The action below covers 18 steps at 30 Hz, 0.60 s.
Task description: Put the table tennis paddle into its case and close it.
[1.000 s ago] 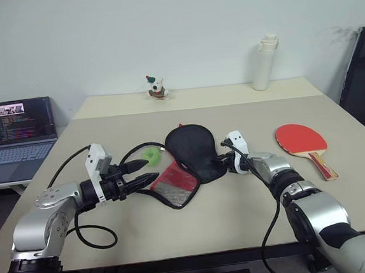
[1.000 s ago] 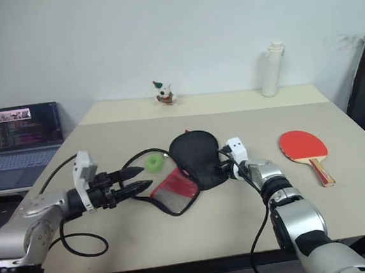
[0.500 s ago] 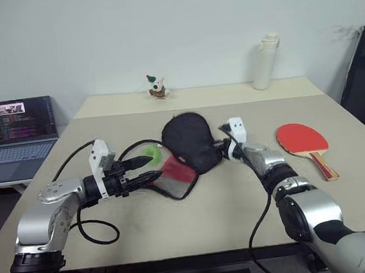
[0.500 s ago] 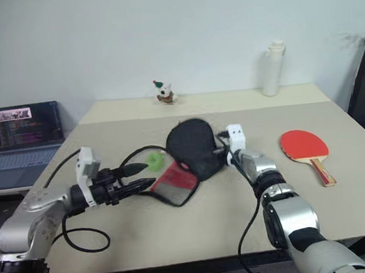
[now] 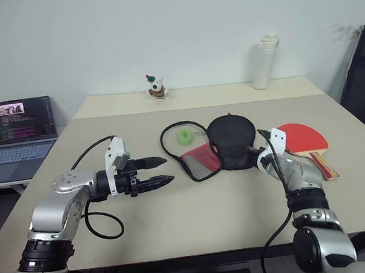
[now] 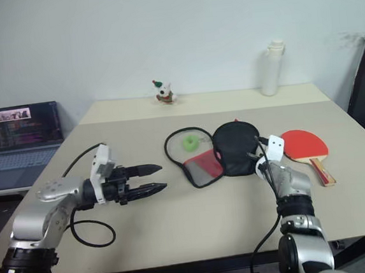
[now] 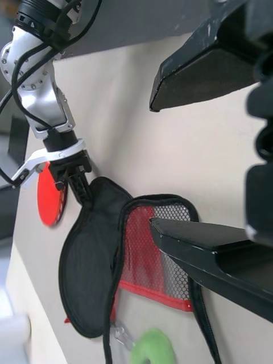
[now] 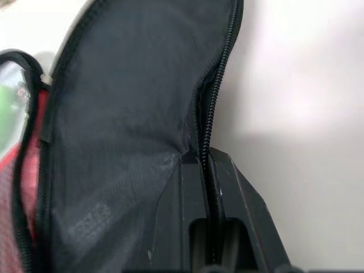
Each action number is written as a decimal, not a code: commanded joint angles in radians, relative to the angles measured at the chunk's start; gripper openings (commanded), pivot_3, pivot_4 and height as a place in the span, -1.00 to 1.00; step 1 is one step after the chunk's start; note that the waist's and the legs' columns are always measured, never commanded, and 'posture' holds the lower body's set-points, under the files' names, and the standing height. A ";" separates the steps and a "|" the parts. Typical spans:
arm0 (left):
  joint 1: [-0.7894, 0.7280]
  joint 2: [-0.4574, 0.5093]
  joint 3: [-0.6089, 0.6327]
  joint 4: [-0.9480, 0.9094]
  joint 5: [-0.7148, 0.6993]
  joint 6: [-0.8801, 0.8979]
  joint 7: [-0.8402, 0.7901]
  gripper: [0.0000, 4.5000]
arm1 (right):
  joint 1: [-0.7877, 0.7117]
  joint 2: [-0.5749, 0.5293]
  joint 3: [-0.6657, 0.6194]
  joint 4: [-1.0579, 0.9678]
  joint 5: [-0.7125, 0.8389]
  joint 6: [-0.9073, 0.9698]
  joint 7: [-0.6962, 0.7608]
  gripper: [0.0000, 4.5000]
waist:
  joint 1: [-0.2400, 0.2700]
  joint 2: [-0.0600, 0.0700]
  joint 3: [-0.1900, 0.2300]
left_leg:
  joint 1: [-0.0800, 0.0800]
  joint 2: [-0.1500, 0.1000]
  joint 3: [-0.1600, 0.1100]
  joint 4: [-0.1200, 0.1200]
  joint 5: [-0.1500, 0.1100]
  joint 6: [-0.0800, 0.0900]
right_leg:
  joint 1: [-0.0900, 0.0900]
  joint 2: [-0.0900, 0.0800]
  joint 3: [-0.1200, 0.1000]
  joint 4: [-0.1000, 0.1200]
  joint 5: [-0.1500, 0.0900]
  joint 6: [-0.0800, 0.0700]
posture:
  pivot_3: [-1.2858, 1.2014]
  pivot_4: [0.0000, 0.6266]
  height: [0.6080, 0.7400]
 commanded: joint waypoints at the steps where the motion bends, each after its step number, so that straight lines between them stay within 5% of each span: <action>1: -0.037 0.008 -0.012 0.007 0.007 -0.019 -0.042 0.44 | 0.058 0.060 -0.022 -0.228 0.060 0.117 -0.086 -0.99 | -0.001 0.000 0.000 | 0.000 0.000 0.000 0.000 0.000 0.000 | 0.000 0.000 0.000 0.000 0.000 0.000 | 0.03 -0.52 1.00; 7: -0.047 0.006 -0.022 0.013 0.020 -0.020 -0.069 0.44 | 0.144 0.130 -0.017 -0.417 0.089 0.217 -0.150 -0.99 | 0.001 0.000 0.000 | 0.000 0.001 0.000 0.000 0.000 0.000 | 0.000 0.001 0.000 0.000 -0.003 0.003 | 0.03 -0.52 1.00; 18: -0.029 0.001 -0.022 -0.007 0.020 -0.011 -0.058 0.44 | 0.088 -0.029 -0.008 -0.274 0.060 0.170 -0.064 -0.99 | 0.000 0.000 0.000 | 0.000 0.000 0.000 0.000 0.000 0.000 | 0.000 0.001 0.000 -0.001 -0.004 0.003 | 0.03 -0.52 1.00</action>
